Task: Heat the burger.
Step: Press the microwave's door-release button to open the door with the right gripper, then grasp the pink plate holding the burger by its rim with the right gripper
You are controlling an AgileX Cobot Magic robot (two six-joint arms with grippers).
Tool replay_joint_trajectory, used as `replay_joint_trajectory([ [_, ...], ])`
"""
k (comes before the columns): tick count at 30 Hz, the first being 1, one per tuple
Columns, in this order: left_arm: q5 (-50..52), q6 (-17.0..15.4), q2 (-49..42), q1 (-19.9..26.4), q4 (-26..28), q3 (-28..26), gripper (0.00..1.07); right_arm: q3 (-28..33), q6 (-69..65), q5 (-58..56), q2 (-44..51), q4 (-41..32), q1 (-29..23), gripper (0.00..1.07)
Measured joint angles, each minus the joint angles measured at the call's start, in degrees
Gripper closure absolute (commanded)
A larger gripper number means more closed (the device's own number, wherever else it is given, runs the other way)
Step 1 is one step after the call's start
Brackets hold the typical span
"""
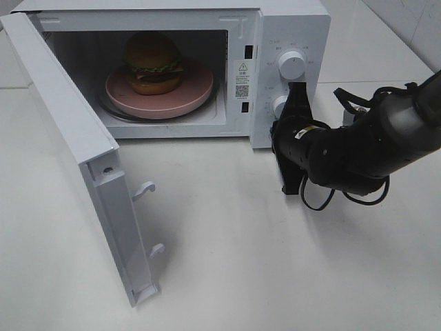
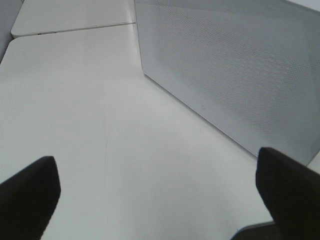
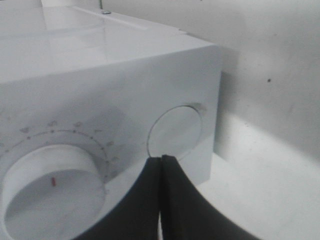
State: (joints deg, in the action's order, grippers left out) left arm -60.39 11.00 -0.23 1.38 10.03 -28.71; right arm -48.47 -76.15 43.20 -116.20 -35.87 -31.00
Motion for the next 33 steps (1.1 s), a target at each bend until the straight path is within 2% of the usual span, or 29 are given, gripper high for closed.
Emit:
replay_joint_trajectory([
  [14, 0.00, 0.00, 0.00, 0.00, 0.00, 0.00, 0.06, 6.88, 7.16, -10.49, 8.42, 2.86, 0.00, 1.07],
  [24, 0.00, 0.00, 0.00, 0.00, 0.00, 0.00, 0.06, 8.25, 28.19, -28.36, 18.45, 8.88, 0.00, 1.07],
  [28, 0.00, 0.00, 0.00, 0.00, 0.00, 0.00, 0.06, 8.25, 34.55, -33.23, 20.97, 9.51, 0.00, 1.07],
  [33, 0.00, 0.00, 0.00, 0.00, 0.00, 0.00, 0.06, 7.96, 49.05, -43.20, 25.32, 9.68, 0.00, 1.07],
])
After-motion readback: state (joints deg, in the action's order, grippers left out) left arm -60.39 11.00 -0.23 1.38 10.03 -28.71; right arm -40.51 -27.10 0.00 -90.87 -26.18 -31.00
